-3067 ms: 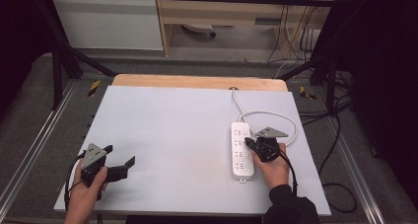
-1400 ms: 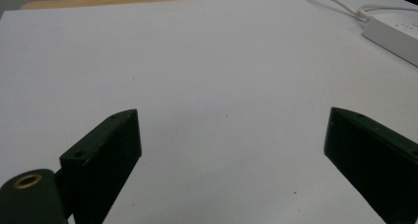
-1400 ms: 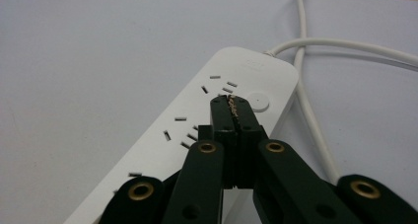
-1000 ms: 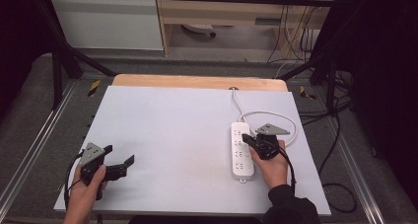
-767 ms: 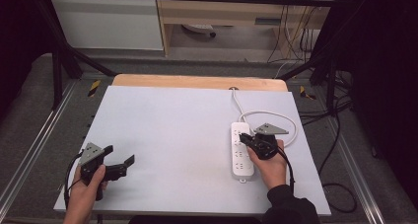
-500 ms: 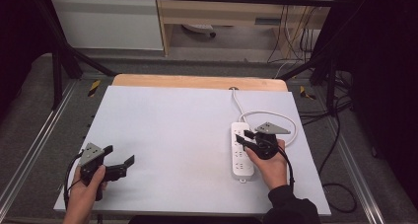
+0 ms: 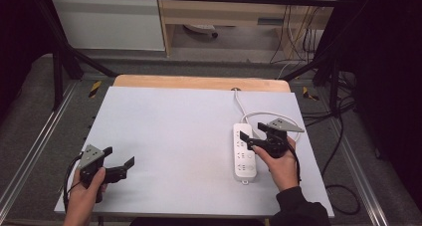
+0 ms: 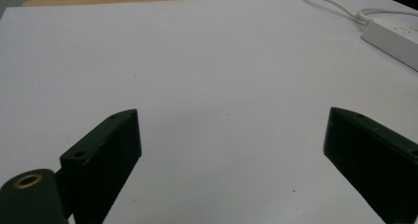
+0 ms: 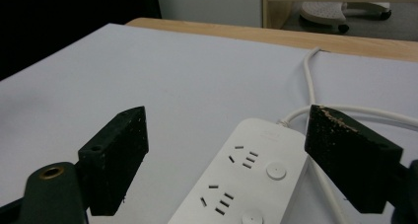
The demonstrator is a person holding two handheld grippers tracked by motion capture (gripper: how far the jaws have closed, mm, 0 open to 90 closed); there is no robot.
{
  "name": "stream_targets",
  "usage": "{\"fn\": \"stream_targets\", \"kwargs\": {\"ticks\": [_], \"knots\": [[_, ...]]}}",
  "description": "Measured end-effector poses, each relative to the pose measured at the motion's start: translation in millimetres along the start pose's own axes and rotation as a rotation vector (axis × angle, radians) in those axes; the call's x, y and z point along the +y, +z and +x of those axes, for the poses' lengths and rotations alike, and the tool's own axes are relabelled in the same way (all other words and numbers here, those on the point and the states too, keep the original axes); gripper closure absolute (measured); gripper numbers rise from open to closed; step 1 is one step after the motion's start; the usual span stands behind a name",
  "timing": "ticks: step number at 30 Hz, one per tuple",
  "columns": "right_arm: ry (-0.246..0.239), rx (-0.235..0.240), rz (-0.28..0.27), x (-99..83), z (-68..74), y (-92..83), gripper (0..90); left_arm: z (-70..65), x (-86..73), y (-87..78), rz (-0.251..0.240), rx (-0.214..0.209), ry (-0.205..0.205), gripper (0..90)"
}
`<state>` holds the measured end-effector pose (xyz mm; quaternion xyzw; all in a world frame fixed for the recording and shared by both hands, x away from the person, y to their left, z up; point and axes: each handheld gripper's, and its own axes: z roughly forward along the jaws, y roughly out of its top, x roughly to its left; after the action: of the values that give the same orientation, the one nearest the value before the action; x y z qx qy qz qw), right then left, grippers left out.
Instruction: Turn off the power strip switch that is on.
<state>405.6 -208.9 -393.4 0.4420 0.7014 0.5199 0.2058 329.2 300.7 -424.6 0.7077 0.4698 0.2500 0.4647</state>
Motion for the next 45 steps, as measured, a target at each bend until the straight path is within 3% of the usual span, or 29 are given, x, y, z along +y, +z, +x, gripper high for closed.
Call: {"fn": "stream_targets", "kwargs": {"ticks": [4,12,29,45], "knots": [[0.016,-0.004,-0.023,4.2,-3.5,-6.1,9.8,-0.1,0.0,-0.1,0.0,0.0,0.0,7.5],[0.004,-0.028,-0.036,9.8,-2.7,-14.0,2.6,-0.6,-0.2,1.2,0.004,-0.006,-0.003,7.5],[-0.038,-0.068,-0.043,13.0,-6.7,-33.1,1.6,0.4,0.7,-2.6,-0.01,0.002,-0.003,7.5],[-0.028,-0.105,-0.078,8.1,-15.0,-67.2,1.6,0.0,2.8,-1.5,-0.017,-0.006,0.003,7.5]]}}
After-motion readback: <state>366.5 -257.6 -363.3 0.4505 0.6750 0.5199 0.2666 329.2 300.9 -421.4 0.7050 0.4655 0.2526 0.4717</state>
